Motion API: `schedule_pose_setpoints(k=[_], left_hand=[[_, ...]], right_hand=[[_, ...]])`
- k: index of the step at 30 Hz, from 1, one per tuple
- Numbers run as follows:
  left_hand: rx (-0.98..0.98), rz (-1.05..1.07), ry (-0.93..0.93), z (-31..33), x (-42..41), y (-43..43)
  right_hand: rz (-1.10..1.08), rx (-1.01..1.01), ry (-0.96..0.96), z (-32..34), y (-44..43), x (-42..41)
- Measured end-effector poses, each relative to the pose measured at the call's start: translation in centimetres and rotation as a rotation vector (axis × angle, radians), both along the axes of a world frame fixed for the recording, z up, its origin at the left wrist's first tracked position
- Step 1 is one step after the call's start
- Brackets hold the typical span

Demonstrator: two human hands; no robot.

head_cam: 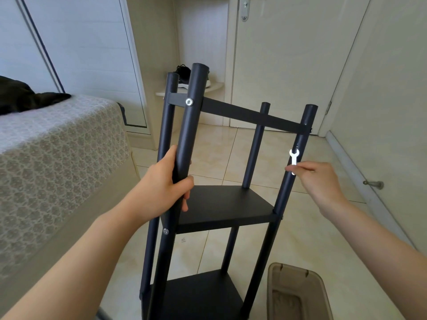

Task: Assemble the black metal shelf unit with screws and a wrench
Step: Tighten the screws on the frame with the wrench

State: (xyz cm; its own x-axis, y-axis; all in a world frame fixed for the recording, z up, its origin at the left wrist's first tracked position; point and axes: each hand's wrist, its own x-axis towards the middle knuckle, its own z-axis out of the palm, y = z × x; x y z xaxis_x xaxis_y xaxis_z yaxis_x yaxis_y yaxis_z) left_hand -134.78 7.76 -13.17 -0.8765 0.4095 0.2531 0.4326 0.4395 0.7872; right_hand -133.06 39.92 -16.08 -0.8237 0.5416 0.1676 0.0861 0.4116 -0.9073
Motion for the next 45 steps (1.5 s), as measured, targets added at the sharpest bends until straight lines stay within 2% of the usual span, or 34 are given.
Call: schedule_pose_setpoints(k=[7,12,17,21,29,45], left_hand=[[0.015,0.02,0.01,0.0,-0.1,0.1],[-0.053,0.169,0.047,-0.4,-0.4,0.0],[-0.184,0.424,0.2,-0.7,-1.2,-0.7],[-0.149,0.533,0.152,-1.1,-2.3,-1.6],[0.012,0.555,0.059,-2.1,-5.1,-3.4],[0.046,0.552,-0.03,-3.2,-6.2,-4.4]], right_hand=[[0.116,-0.357,-0.084,0.2,-0.3,-0.6],[0.185,-0.429,-0.079,0.4,-0.1,-0.6],[0.168,-0.381,-0.138,1.1,-1.0,-0.9],[0.219,-0.319,-0.174,1.7,-2.0,-0.4],[0.293,-0.24,-0.052,1.8,-3.7,0.1],[0.405,-0.108,0.083,2.1,-3.9,0.8]])
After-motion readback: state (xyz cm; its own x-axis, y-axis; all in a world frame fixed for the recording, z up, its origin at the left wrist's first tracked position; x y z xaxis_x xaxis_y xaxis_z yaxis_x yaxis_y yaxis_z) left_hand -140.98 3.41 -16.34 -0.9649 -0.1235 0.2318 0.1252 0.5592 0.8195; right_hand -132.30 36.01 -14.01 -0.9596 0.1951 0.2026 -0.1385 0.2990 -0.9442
